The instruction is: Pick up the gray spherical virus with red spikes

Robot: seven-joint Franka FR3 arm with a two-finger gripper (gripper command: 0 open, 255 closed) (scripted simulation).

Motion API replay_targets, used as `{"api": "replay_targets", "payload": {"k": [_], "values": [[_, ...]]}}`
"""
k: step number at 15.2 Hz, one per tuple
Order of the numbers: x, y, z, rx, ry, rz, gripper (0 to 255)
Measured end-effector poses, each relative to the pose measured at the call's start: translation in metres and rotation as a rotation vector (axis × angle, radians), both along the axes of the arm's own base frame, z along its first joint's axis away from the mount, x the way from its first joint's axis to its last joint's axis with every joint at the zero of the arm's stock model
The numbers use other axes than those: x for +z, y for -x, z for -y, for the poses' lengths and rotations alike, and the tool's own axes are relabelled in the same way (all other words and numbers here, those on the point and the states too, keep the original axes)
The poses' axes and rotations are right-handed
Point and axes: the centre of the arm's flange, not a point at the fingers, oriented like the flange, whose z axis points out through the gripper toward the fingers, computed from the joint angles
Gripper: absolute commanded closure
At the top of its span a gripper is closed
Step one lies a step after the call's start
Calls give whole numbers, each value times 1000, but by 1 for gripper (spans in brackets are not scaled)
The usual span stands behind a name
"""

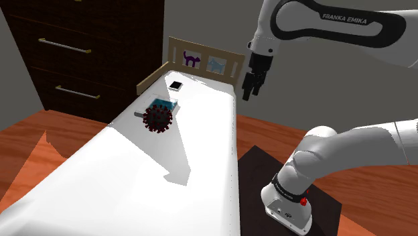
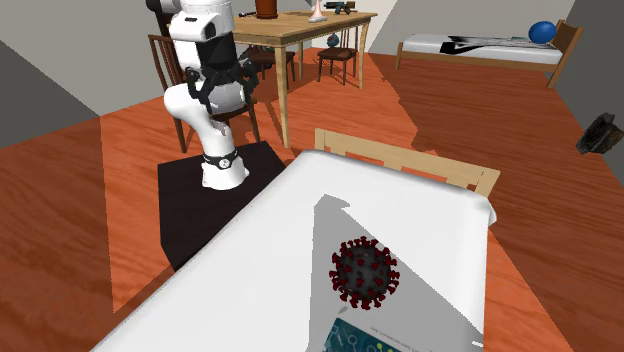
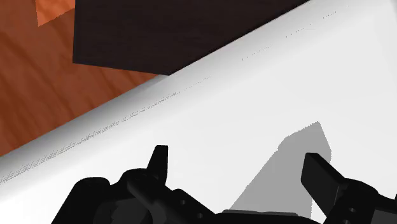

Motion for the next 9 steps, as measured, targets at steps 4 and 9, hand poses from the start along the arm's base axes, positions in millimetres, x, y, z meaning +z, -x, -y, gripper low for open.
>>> {"api": "replay_targets", "payload": {"k": [4, 9], "values": [[-12, -24, -2, 19, -6, 3, 0], [-31, -81, -19, 63, -21, 15, 0]]}}
